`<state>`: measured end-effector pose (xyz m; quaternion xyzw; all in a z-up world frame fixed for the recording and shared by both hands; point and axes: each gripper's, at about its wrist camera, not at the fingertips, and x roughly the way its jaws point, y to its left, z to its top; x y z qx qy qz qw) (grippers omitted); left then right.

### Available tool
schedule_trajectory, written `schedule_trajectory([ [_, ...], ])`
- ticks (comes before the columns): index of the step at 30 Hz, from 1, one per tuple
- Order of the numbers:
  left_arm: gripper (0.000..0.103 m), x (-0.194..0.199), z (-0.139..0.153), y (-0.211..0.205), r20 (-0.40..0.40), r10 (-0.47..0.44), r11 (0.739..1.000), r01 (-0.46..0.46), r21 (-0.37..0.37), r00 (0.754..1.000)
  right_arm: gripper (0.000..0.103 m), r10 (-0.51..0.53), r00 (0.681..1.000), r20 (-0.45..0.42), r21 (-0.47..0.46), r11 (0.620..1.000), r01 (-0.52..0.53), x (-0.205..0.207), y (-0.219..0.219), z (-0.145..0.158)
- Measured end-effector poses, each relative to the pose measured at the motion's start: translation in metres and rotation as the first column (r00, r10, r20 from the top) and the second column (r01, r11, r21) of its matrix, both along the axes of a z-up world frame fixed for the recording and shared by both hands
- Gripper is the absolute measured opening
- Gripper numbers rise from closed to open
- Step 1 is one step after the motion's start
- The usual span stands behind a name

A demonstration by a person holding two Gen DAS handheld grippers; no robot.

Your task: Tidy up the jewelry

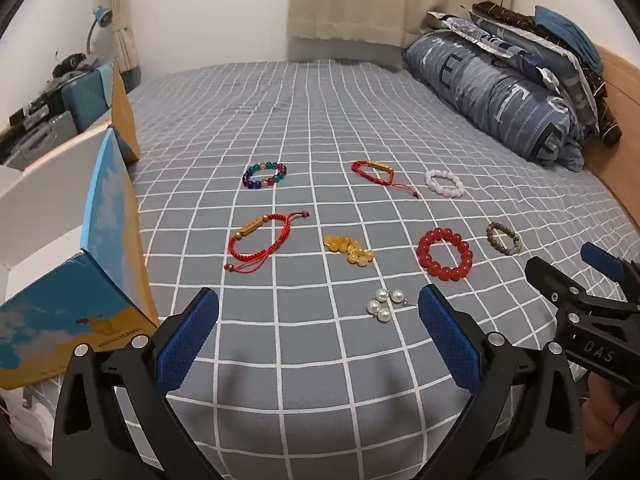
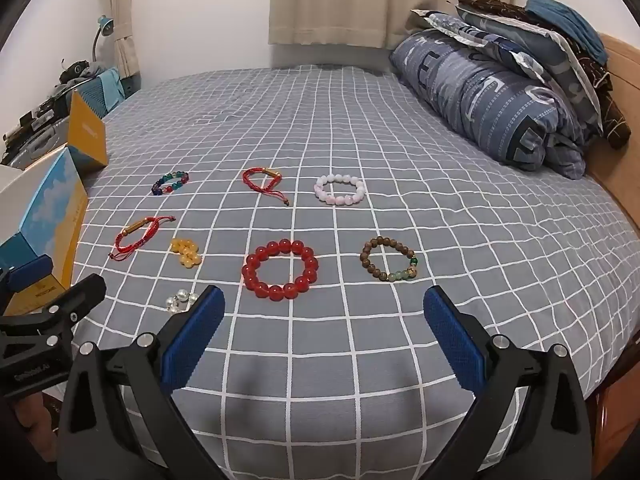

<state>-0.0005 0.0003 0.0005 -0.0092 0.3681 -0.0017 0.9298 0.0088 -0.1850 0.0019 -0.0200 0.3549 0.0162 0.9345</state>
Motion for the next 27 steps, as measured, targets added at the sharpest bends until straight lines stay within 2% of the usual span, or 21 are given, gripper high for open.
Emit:
schedule_trajectory([
  [2, 0.098, 0.001, -0.001, 0.0, -0.011, 0.002, 1.0, -0.002, 0.002, 1.0, 0.096, 0.004, 1.0, -0.022, 0.014, 1.0, -0.003, 0.003, 0.0, -0.001],
  [8, 0.098, 0.001, -0.001, 0.01, 0.0, -0.006, 1.0, 0.006, -0.022, 1.0, 0.096, 0.006, 1.0, -0.012, 0.025, 1.0, -0.006, 0.003, -0.008, -0.004],
  [14, 0.098, 0.001, -0.001, 0.003, 0.0, 0.001, 1.0, -0.001, 0.005, 1.0, 0.096, 0.007, 1.0, 0.009, -0.004, 1.0, -0.007, 0.002, 0.001, 0.001],
  [27, 0.097, -0.001, -0.001, 0.001, -0.001, -0.005, 1.0, 0.005, 0.007, 1.0, 0.096, 0.002, 1.0, 0.007, 0.015, 1.0, -0.002, 0.0, 0.001, 0.003],
])
